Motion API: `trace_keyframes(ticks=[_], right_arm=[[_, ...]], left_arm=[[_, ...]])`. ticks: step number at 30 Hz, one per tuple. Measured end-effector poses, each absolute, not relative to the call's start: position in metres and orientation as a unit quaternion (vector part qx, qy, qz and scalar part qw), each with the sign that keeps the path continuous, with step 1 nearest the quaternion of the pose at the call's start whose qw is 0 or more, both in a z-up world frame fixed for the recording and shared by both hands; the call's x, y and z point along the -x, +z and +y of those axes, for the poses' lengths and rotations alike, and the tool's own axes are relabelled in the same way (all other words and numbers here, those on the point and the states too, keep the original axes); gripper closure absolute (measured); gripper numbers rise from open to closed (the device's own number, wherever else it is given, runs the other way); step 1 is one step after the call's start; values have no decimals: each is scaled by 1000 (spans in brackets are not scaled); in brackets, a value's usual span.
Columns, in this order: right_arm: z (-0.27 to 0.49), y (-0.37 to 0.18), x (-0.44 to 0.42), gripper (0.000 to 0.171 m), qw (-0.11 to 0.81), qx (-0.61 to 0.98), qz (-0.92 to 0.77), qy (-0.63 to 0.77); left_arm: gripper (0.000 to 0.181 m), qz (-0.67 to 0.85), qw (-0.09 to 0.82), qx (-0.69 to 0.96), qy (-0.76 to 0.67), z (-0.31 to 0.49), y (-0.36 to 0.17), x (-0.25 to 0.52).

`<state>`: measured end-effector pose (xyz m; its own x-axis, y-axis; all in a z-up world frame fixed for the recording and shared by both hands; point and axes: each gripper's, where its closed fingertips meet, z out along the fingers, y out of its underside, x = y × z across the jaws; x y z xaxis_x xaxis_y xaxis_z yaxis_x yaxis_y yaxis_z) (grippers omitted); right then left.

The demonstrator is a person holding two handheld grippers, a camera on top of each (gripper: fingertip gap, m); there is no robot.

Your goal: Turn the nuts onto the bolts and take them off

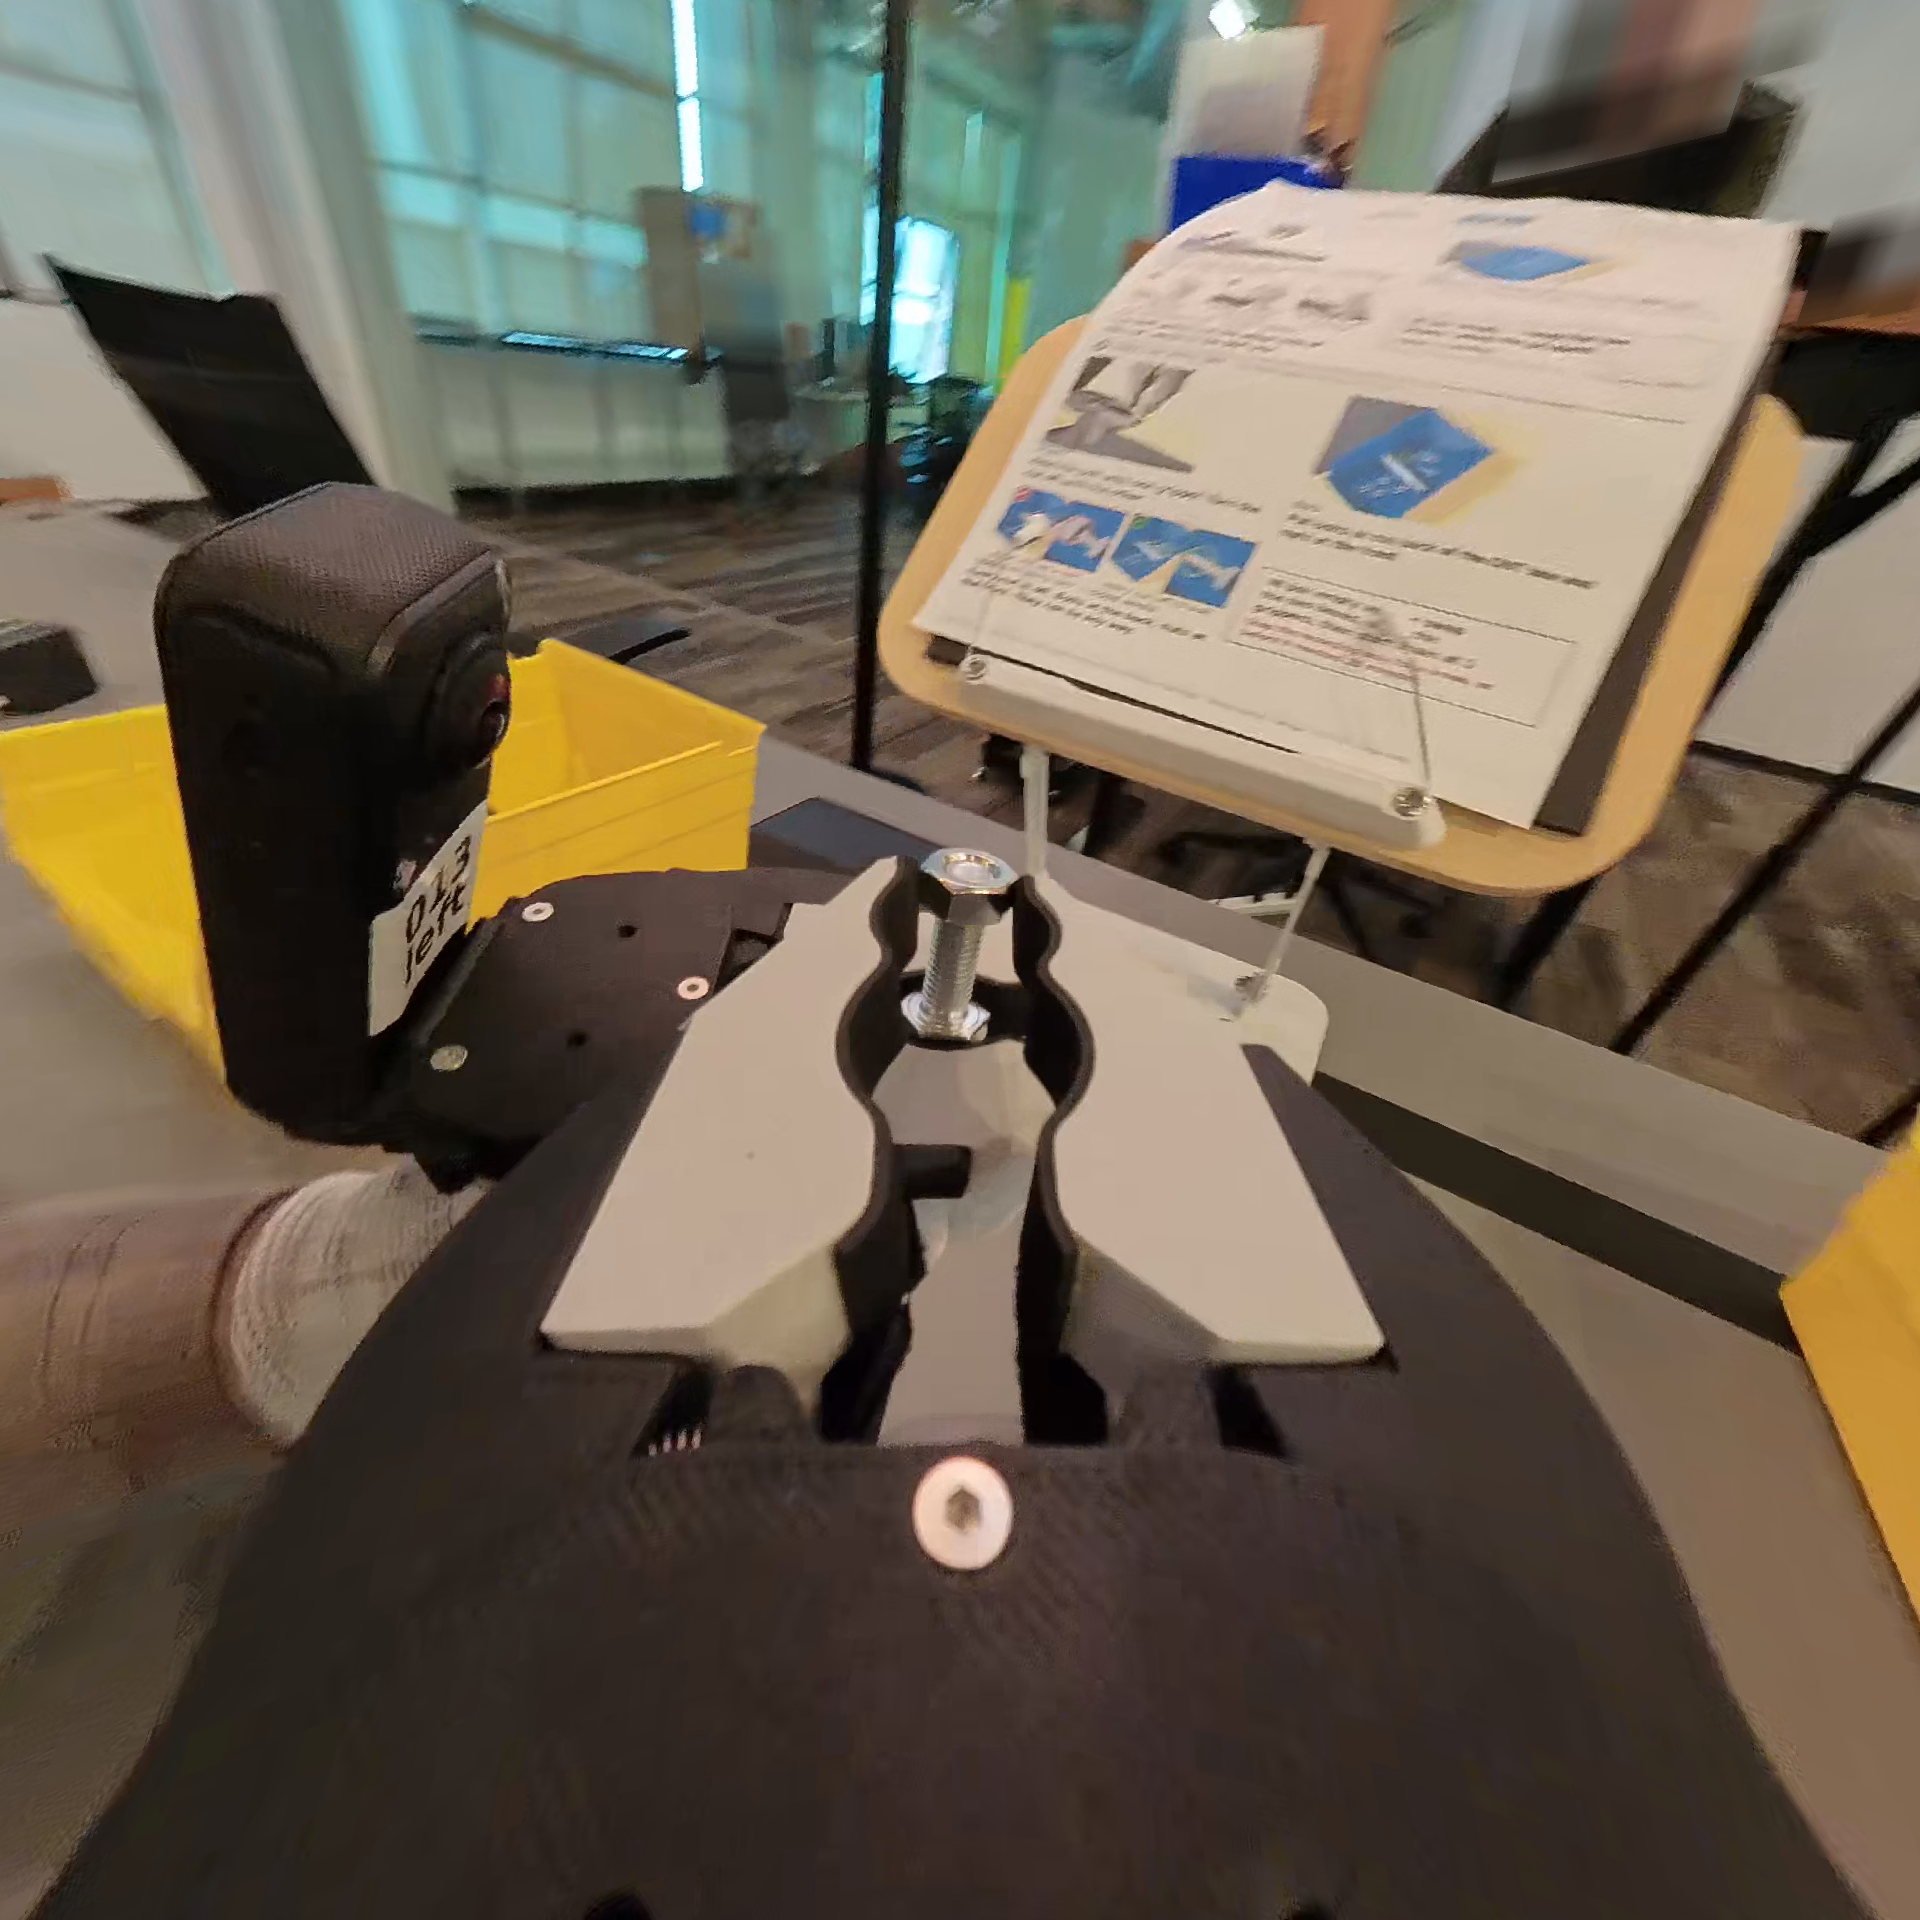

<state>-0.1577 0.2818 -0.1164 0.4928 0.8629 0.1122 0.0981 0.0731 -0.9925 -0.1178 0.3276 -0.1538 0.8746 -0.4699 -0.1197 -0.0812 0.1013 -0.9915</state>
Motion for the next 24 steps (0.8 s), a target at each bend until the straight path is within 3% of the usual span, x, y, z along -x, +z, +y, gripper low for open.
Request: trace_keyframes(ticks=[24], right_arm=[[274, -95, 151, 155, 605, 553, -400, 410]], left_arm=[[165, 265, 703, 633, -188, 313, -137, 104]])
